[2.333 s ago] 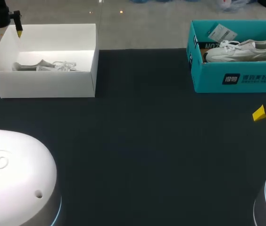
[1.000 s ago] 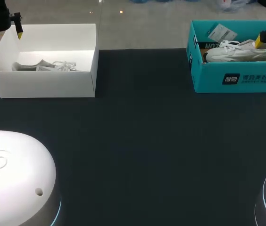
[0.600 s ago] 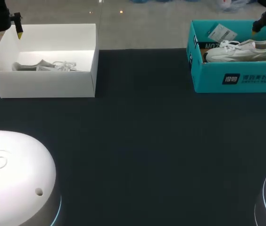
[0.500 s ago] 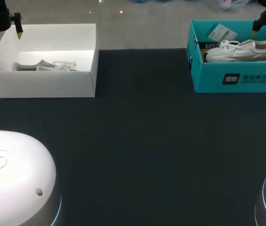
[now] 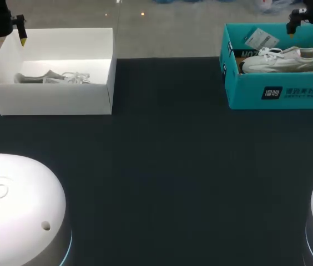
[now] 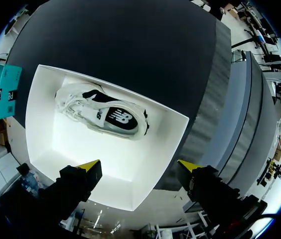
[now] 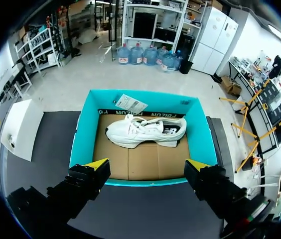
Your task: Take the shoe out of the shoebox, open the shoe tongue, remove and reinsert the insole, then place the shoe into the shoebox
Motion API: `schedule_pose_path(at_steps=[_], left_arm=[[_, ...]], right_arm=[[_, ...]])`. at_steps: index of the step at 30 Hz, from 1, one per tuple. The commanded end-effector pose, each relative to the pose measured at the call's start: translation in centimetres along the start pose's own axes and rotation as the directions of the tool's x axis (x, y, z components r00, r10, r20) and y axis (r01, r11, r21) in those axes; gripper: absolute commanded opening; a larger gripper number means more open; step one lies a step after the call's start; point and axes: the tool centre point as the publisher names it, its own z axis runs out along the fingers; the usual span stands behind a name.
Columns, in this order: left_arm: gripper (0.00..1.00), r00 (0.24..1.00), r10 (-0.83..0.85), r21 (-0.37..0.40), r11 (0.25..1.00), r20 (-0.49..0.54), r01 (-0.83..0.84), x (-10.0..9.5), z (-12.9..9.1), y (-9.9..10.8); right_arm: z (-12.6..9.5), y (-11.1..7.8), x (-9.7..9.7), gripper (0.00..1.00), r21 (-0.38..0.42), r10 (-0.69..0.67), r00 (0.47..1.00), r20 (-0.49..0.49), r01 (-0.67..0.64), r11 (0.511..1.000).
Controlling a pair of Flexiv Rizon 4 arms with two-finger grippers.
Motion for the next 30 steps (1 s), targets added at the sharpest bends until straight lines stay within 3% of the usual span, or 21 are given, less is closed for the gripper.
schedule_pose_path(at_steps=[1, 6, 12, 17, 24, 26, 30], left_arm=[[1.0, 1.0, -0.001, -0.004, 1.0, -0.002, 0.001, 0.0, -0.1, -0.2], [1.0, 1.0, -0.001, -0.004, 1.0, -0.002, 0.001, 0.0, -0.1, -0.2], [1.0, 1.0, -0.001, -0.004, 1.0, -0.002, 0.001, 0.0, -0.1, -0.2], [1.0, 1.0, -0.001, -0.004, 1.0, -0.002, 0.001, 0.0, -0.1, -0.2], [1.0, 1.0, -0.001, -0.004, 1.0, -0.002, 0.001, 0.0, -0.1, -0.2], [1.0, 1.0, -0.001, -0.004, 1.0, -0.002, 0.001, 0.0, -0.1, -0.2], [1.0, 1.0, -0.001, -0.004, 1.0, -0.002, 0.001, 0.0, -0.1, -0.2]], right_arm=[[-0.1, 0.1, 0.2, 1.0, 0.003, 0.001, 1.0, 0.027, -0.001, 1.0], [-0.1, 0.1, 0.2, 1.0, 0.003, 0.001, 1.0, 0.027, -0.001, 1.0], [4.2, 4.7, -3.2, 1.0, 0.081, -0.046, 0.997, 0.061, 0.041, 0.996], [6.3, 7.0, -6.1, 1.0, 0.161, -0.124, 0.991, 0.042, 0.115, 0.98], [7.8, 7.8, -8.4, 1.0, 0.209, -0.132, 0.99, 0.045, 0.12, 0.971], [7.6, 7.9, -8.8, 1.0, 0.172, -0.096, 0.991, 0.097, 0.079, 0.982], [7.6, 7.9, -8.8, 1.0, 0.172, -0.096, 0.991, 0.097, 0.079, 0.982]])
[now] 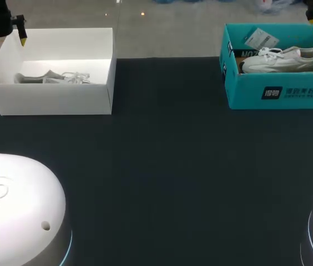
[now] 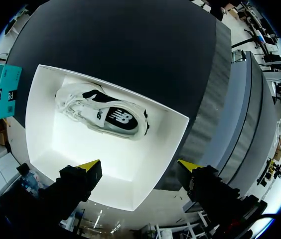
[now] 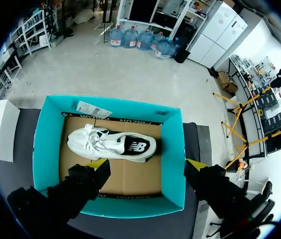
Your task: Take the shoe out of the shoebox, open the shoe tongue, remove and reinsert the insole, then place the shoe into the shoebox
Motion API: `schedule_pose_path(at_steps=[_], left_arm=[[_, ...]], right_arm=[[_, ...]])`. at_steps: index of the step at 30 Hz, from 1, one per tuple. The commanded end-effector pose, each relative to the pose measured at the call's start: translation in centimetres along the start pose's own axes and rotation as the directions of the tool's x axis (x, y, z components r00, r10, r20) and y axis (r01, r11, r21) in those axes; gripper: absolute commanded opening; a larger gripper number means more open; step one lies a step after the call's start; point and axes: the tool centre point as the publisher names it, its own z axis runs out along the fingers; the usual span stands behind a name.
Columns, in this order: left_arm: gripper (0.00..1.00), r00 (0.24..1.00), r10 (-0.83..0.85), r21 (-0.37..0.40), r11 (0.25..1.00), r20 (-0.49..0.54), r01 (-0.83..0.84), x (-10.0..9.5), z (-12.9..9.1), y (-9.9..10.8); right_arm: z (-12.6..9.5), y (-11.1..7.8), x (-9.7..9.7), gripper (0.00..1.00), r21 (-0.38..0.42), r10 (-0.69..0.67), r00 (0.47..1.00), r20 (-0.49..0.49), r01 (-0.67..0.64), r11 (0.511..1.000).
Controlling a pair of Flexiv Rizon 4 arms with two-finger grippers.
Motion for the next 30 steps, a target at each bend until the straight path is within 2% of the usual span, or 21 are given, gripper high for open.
schedule_pose_path(at_steps=[1, 17, 18, 20, 23, 26, 30], left_arm=[[1.0, 1.0, -0.001, -0.004, 1.0, -0.002, 0.001, 0.0, -0.1, -0.1], [1.0, 1.0, -0.001, -0.004, 1.0, -0.002, 0.001, 0.0, -0.1, -0.1], [1.0, 1.0, -0.001, -0.004, 1.0, -0.002, 0.001, 0.0, -0.1, -0.1], [1.0, 1.0, -0.001, -0.004, 1.0, -0.002, 0.001, 0.0, -0.1, -0.1], [1.0, 1.0, -0.001, -0.004, 1.0, -0.002, 0.001, 0.0, -0.1, -0.1], [1.0, 1.0, -0.001, -0.004, 1.0, -0.002, 0.001, 0.0, -0.1, -0.1], [1.0, 1.0, -0.001, -0.004, 1.0, -0.002, 0.001, 0.0, -0.1, -0.1]], right_arm=[[0.0, 0.1, 0.5, 1.0, 0.007, 0.0, 1.0, 0.012, 0.0, 1.0], [0.0, 0.1, 0.5, 1.0, 0.007, 0.0, 1.0, 0.012, 0.0, 1.0], [0.4, -0.1, 1.0, 1.0, 0.041, 0.01, 0.999, -0.031, -0.009, 0.999], [1.2, -0.1, 1.3, 1.0, 0.071, 0.043, 0.999, -0.027, -0.041, 0.997], [2.0, -0.3, 1.2, 1.0, 0.167, 0.122, 0.991, -0.056, -0.111, 0.98], [2.8, -1.0, 1.0, 1.0, 0.228, 0.153, 0.987, -0.043, -0.139, 0.964], [4.4, -1.9, 1.3, 1.0, 0.315, 0.186, 0.979, -0.087, -0.15, 0.937]])
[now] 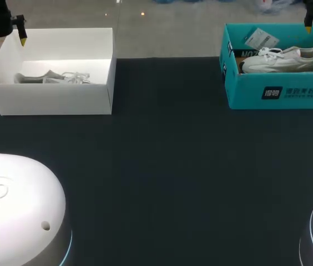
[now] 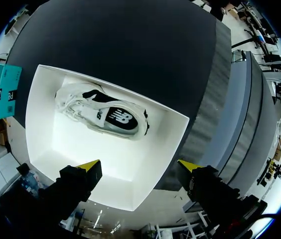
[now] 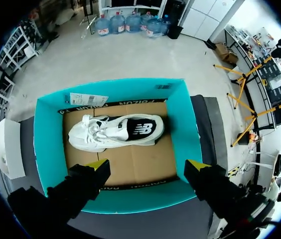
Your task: Take the shoe out of the shoebox, open the shoe tongue, remove and reinsert the insole, then place the shoe into the shoebox
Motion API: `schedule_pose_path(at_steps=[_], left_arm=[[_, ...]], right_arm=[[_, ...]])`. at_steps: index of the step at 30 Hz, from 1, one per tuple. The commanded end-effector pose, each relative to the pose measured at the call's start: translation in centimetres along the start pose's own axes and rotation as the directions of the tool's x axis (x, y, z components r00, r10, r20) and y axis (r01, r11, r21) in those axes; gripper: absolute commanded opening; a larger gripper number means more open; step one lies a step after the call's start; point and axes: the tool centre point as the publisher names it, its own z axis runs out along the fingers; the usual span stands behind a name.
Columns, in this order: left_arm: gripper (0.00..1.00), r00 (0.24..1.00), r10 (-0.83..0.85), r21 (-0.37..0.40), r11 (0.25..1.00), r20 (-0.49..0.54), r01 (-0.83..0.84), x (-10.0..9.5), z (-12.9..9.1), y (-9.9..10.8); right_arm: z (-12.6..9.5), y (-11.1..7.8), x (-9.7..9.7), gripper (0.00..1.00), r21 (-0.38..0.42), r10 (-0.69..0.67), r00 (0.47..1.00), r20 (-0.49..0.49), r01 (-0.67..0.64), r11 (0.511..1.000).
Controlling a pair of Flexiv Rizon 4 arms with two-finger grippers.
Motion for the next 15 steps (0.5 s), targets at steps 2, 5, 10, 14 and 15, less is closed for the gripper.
schedule_pose_path(at_steps=[2, 5, 10, 14, 15], left_arm=[[1.0, 1.0, -0.001, -0.004, 1.0, -0.002, 0.001, 0.1, -0.1, -0.1], [1.0, 1.0, -0.001, -0.004, 1.0, -0.002, 0.001, 0.1, -0.1, -0.1], [1.0, 1.0, -0.001, -0.004, 1.0, -0.002, 0.001, 0.1, -0.1, -0.1], [1.0, 1.0, -0.001, -0.004, 1.0, -0.002, 0.001, 0.1, -0.1, -0.1], [1.0, 1.0, -0.001, -0.004, 1.0, -0.002, 0.001, 0.1, -0.1, -0.1]], right_arm=[[2.8, 1.2, 0.2, 1.0, 0.19, -0.015, 0.999, -0.032, 0.021, 0.982], [3.8, 1.6, 0.6, 1.0, 0.276, -0.03, 0.999, -0.038, 0.04, 0.96], [4.5, 2.0, 0.3, 1.0, 0.297, 0.064, 0.998, 0.0, -0.061, 0.953], [5.3, 2.4, -0.1, 1.0, 0.298, 0.127, 0.992, 0.017, -0.126, 0.946], [5.4, 2.6, -0.3, 1.0, 0.301, 0.149, 0.989, 0.01, -0.145, 0.943]])
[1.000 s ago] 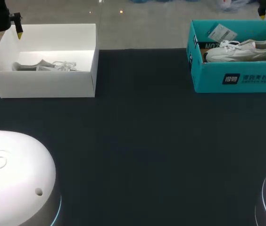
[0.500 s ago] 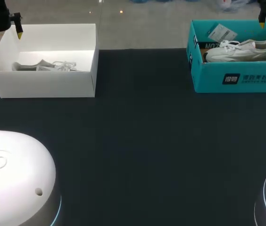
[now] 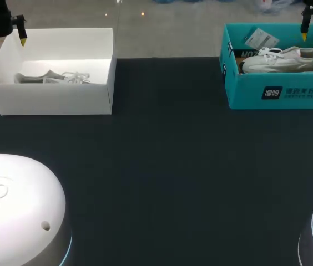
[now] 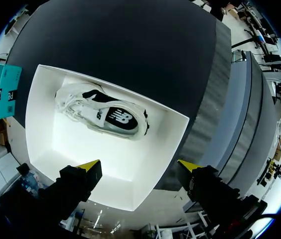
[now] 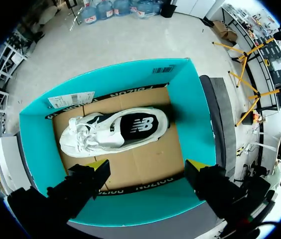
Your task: Take the shoe out of the shoebox, open the shoe tongue, remove and reinsert the insole, then place the shoe into the shoebox
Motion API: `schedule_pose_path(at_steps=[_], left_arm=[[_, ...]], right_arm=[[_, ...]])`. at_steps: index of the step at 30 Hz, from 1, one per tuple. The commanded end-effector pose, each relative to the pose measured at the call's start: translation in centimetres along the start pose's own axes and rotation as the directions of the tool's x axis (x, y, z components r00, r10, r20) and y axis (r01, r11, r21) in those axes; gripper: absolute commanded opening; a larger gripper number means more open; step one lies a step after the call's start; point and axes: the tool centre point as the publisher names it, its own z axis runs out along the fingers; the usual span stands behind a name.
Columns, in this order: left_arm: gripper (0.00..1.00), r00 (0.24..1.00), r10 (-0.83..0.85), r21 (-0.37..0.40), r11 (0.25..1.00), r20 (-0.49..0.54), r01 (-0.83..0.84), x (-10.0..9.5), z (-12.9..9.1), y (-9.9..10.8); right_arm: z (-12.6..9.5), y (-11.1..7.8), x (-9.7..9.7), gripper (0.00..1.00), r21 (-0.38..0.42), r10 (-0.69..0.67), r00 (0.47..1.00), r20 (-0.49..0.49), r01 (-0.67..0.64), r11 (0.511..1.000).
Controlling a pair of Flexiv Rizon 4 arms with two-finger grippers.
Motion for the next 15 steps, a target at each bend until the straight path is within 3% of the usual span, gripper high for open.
schedule_pose_path(at_steps=[1, 15], left_arm=[[1.0, 1.0, -0.001, -0.004, 1.0, -0.002, 0.001, 0.03, -0.07, -0.14], [1.0, 1.0, -0.001, -0.004, 1.0, -0.002, 0.001, 0.03, -0.07, -0.14]], right_arm=[[0.59, 1.52, -0.21, 1.0, 0.131, 0.054, 0.998, -0.011, -0.053, 0.99], [0.96, 1.94, -0.47, 1.0, 0.117, 0.088, 0.996, -0.013, -0.085, 0.989]])
